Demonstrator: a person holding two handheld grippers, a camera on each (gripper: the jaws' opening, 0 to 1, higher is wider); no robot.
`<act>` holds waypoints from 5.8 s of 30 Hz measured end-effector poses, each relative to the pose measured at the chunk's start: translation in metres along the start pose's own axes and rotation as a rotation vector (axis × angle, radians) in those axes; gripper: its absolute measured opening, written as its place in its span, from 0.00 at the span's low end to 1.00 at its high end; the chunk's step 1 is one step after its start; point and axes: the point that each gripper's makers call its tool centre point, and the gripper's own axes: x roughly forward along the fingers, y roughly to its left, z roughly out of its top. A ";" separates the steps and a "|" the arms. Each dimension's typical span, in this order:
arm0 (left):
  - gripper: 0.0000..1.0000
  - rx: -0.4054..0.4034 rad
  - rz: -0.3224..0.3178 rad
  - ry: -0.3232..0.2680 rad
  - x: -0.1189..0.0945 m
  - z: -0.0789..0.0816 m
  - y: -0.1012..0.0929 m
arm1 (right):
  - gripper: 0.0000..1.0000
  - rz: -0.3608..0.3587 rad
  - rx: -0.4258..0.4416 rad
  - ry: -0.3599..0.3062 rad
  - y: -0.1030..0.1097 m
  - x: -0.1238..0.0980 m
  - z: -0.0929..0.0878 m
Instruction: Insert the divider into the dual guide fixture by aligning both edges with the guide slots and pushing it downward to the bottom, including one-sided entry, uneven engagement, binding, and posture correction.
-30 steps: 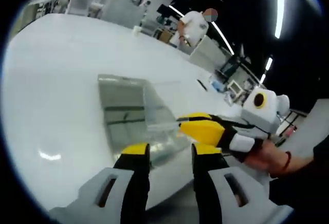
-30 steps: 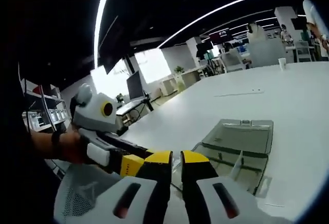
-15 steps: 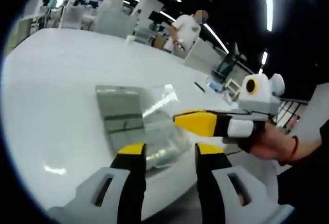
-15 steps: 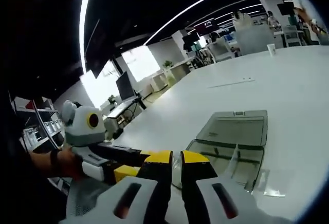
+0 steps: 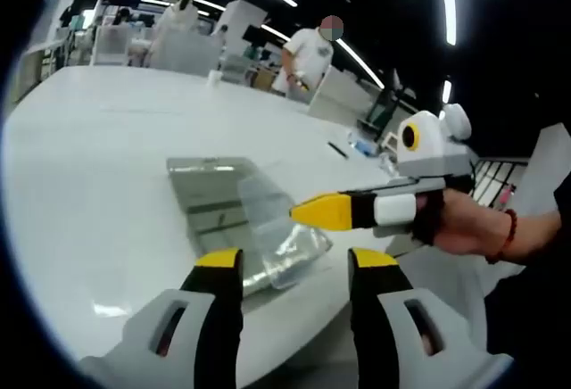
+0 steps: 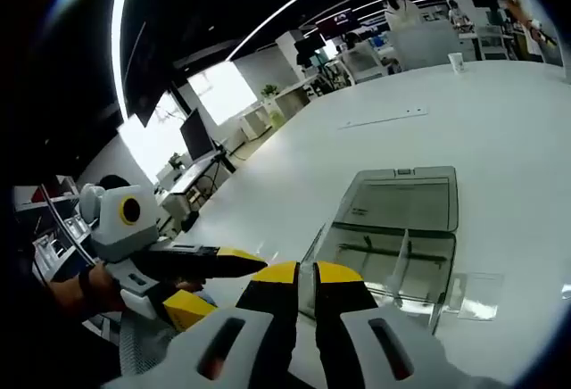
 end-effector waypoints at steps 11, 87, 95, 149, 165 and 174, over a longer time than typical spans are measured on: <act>0.58 0.094 -0.030 -0.023 -0.007 0.003 0.009 | 0.01 -0.061 0.003 0.069 0.000 0.008 -0.004; 0.96 0.278 -0.115 -0.043 -0.009 0.000 0.022 | 0.01 -0.215 -0.112 0.502 -0.026 0.031 -0.005; 0.96 0.266 -0.119 -0.044 -0.008 0.000 0.023 | 0.01 -0.204 -0.099 0.585 -0.030 0.030 -0.005; 0.95 0.237 -0.124 -0.021 -0.008 -0.005 0.026 | 0.01 -0.205 -0.126 0.803 -0.036 0.039 -0.018; 0.94 0.224 -0.127 -0.021 -0.008 -0.005 0.027 | 0.01 -0.204 -0.165 0.796 -0.035 0.039 -0.018; 0.94 0.225 -0.131 -0.015 -0.007 -0.007 0.025 | 0.01 -0.197 -0.157 0.797 -0.035 0.040 -0.021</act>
